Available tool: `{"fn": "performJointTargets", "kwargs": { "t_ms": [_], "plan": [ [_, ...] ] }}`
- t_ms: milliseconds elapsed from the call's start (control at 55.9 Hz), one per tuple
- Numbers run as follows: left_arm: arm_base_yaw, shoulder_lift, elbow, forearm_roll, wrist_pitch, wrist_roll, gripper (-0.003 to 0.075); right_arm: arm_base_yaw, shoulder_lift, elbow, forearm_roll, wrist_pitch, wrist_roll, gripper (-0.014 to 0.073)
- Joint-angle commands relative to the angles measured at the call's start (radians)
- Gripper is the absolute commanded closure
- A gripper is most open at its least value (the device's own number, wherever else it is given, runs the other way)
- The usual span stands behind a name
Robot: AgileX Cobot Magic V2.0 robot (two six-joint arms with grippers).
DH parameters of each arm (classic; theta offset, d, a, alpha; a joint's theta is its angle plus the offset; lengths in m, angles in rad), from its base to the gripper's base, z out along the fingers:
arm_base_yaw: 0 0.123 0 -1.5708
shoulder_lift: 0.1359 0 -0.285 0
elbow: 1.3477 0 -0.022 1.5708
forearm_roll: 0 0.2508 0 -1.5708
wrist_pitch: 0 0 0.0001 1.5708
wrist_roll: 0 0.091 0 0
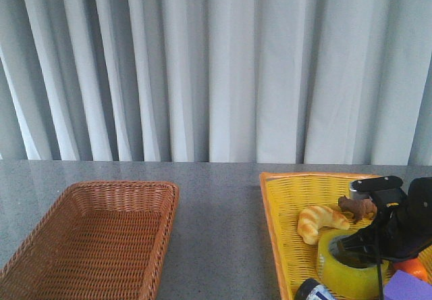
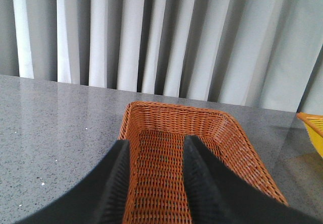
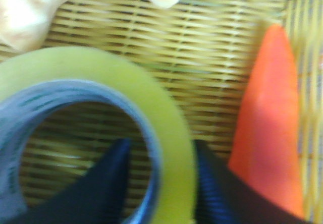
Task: Transfer tape with both arms
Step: 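Grasp the yellow tape roll with the right gripper and lift it, then carry the tape toward the table center and set it down, open right gripper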
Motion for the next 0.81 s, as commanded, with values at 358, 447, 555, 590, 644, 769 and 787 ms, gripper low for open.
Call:
{"fn": "performJointTargets", "kwargs": {
  "t_ms": [358,447,555,590,644,769,787],
  "plan": [
    [-0.001,0.012,-0.035,-0.002,-0.071,0.001,0.0458,-0.003,-0.167,-0.217,-0.004,-0.024,-0.005,0.0602],
    [-0.001,0.012,-0.035,-0.002,-0.066,0.001,0.0458,-0.003,-0.209,-0.3,0.114,-0.025,-0.006,0.0602],
    [-0.001,0.012,-0.035,-0.002,-0.066,0.001,0.0458,0.012,-0.229,-0.397,0.341,-0.016,-0.094,0.0601],
    [-0.001,0.012,-0.035,-0.002,-0.066,0.001,0.0458,0.03,-0.228,-0.422,0.41,-0.006,-0.163,0.0601],
    [-0.001,0.012,-0.035,-0.002,-0.066,0.001,0.0458,0.066,-0.22,-0.443,0.505,0.006,-0.29,0.0601],
    [-0.001,0.012,-0.035,-0.002,-0.068,0.001,0.0458,0.189,-0.179,-0.437,0.626,0.03,-0.515,0.0601],
    [-0.001,0.012,-0.035,-0.002,-0.068,0.001,0.0458,0.208,-0.168,-0.437,0.63,0.038,-0.535,0.06]
  ]
}}
